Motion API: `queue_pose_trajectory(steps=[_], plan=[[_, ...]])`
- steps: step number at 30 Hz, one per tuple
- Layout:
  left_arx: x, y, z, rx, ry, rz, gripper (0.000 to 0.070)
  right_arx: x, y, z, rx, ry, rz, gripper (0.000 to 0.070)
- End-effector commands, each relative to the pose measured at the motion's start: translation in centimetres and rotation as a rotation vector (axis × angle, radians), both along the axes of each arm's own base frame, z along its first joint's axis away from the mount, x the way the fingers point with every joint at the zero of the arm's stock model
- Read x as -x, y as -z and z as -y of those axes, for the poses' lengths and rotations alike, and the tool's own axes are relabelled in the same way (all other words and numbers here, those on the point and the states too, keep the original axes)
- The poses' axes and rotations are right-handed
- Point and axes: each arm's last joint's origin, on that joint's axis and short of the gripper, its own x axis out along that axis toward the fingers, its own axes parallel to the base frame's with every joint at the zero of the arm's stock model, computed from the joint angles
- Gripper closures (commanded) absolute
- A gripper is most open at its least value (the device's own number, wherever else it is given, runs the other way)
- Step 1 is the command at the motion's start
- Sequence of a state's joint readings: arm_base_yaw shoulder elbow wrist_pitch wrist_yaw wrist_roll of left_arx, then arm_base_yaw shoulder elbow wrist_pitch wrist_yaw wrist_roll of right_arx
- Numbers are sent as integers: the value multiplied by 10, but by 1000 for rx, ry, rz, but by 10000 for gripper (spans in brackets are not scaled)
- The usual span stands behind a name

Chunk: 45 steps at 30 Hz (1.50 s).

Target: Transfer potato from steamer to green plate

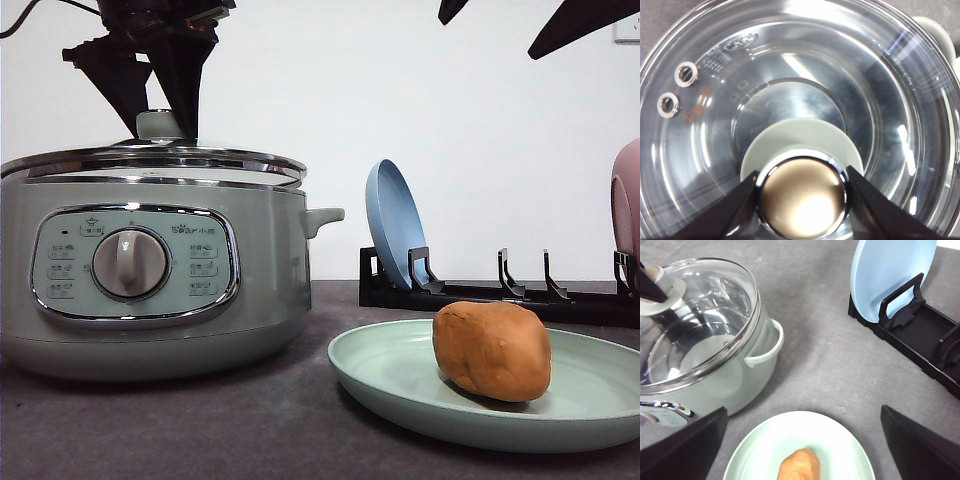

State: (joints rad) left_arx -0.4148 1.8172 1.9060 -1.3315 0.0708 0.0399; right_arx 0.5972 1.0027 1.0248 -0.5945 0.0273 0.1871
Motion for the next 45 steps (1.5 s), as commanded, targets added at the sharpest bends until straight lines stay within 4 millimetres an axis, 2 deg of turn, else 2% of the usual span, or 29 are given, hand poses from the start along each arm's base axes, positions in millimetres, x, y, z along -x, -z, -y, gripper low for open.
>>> queue_pose_trajectory(steps=[1, 10, 16, 26, 28, 29, 33, 35, 36, 40, 45], plan=[[-7, 1, 5, 7, 18, 18, 700, 0, -4, -2, -1, -8, 13, 80], [-15, 13, 9, -17, 17, -12, 700, 0, -3, -2, 9, -10, 2, 79], [-12, 14, 10, -117, -1, 5, 700, 0, -3, -2, 9, -10, 3, 80], [-11, 14, 13, -117, 4, 6, 699, 0, -3, -2, 10, -14, 3, 80], [-10, 14, 13, -114, -3, 5, 659, 0, -3, -2, 9, -15, 3, 80], [-10, 14, 13, -114, -4, 4, 608, 0, -3, -2, 9, -15, 3, 80], [-8, 11, 13, -111, -5, 10, 325, 0, -3, -2, 10, -16, 2, 80], [-6, 8, 12, -106, -5, 20, 231, 0, -3, -2, 10, -17, 0, 80], [-5, 5, 11, -102, -6, 28, 210, 1, -3, -2, 10, -18, -2, 80], [4, -11, 7, -74, -9, 86, 208, 1, -3, -2, 11, -21, -6, 80], [26, -42, -3, -23, -15, 181, 209, 1, -2, -2, -3, -48, -17, 80]])
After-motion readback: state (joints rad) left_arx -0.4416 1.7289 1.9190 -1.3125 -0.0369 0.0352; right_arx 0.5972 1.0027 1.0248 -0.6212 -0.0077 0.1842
